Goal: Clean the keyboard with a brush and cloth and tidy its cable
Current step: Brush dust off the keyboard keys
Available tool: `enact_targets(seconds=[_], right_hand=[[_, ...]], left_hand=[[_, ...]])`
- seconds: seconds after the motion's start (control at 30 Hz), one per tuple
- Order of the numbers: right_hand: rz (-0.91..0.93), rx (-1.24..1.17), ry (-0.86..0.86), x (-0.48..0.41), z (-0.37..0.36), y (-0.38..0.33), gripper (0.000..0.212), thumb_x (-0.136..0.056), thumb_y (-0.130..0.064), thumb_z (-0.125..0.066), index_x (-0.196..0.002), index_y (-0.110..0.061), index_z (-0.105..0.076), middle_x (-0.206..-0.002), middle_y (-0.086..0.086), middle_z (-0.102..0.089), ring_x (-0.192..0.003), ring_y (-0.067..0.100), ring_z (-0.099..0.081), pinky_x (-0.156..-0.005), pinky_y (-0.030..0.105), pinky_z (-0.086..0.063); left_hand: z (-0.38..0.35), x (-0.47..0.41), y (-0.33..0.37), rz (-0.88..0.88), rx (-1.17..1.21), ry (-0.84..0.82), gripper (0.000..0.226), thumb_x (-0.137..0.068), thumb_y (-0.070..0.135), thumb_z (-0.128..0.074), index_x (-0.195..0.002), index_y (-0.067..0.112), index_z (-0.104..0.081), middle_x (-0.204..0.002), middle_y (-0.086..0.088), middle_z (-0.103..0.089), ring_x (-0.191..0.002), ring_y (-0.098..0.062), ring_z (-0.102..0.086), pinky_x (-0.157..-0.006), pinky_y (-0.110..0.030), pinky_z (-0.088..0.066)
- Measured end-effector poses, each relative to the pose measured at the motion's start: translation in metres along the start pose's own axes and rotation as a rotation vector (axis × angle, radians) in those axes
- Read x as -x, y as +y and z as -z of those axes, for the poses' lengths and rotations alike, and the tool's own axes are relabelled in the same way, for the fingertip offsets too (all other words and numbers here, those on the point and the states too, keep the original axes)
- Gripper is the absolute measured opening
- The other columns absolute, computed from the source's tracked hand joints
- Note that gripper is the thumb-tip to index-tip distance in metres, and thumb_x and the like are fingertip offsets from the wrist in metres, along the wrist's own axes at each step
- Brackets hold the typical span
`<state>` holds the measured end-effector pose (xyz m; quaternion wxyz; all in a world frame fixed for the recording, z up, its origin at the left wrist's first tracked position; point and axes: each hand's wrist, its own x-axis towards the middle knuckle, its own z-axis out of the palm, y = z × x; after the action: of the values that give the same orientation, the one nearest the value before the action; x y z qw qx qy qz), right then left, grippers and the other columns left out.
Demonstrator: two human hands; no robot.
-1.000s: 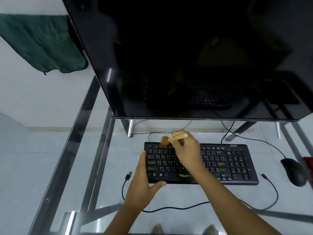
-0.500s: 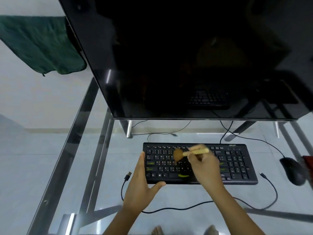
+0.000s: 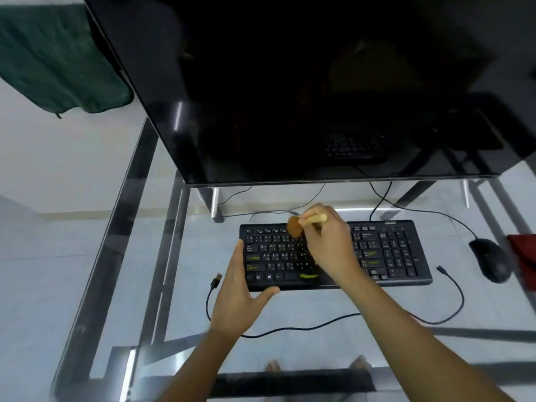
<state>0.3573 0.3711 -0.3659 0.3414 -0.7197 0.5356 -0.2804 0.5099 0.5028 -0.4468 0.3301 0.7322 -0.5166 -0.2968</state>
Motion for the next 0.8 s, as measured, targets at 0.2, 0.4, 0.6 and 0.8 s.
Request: enact_targets(seconds=[0.2, 0.4, 0.6, 0.8], right_hand=[[-0.053, -0.035, -0.110, -0.015, -0.015, -0.013, 0.012, -0.093, -0.009, -0.058, -0.086, -0.018, -0.060, -0.093, 0.003, -0.066, -0.079, 0.010, -0.065, -0.068, 0.009, -0.047], [-0.095, -0.043, -0.315, -0.024, -0.021, -0.019, 0.009, -0.090, -0.006, -0.060, -0.089, -0.013, -0.065, -0.081, -0.004, -0.067, -0.069, 0.010, -0.066, -0.062, 0.023, -0.053], [-0.145, -0.065, -0.325, -0.020, -0.003, -0.002, 0.009, -0.091, -0.009, -0.059, -0.087, -0.015, -0.064, -0.083, 0.001, -0.073, -0.076, 0.021, -0.071, -0.075, 0.034, -0.060], [-0.224, -0.150, -0.166, -0.013, 0.029, 0.018, 0.006, -0.091, -0.006, -0.060, -0.090, -0.010, -0.065, -0.089, 0.006, -0.073, -0.077, 0.019, -0.070, -0.075, 0.024, -0.058]], left_hand=[[0.000, 0.001, 0.003, 0.001, -0.005, 0.008, 0.112, -0.073, 0.057, -0.072, -0.153, 0.032, 0.003, -0.156, 0.009, -0.027, -0.140, -0.006, -0.032, -0.111, -0.030, -0.036], [0.001, -0.004, 0.012, -0.024, 0.037, 0.010, 0.123, -0.066, 0.054, -0.081, -0.153, 0.027, 0.002, -0.154, 0.007, -0.027, -0.140, -0.009, -0.031, -0.111, -0.042, -0.038], [0.008, -0.035, 0.030, -0.132, -0.246, -0.073, 0.128, -0.063, 0.068, -0.073, -0.152, 0.017, 0.003, -0.160, -0.004, -0.012, -0.148, -0.022, -0.008, -0.119, -0.051, -0.010], [0.002, -0.048, 0.041, -0.215, -0.461, -0.229, 0.132, -0.062, 0.079, -0.062, -0.153, 0.013, 0.007, -0.162, -0.001, 0.003, -0.148, -0.013, 0.013, -0.120, -0.049, 0.006]])
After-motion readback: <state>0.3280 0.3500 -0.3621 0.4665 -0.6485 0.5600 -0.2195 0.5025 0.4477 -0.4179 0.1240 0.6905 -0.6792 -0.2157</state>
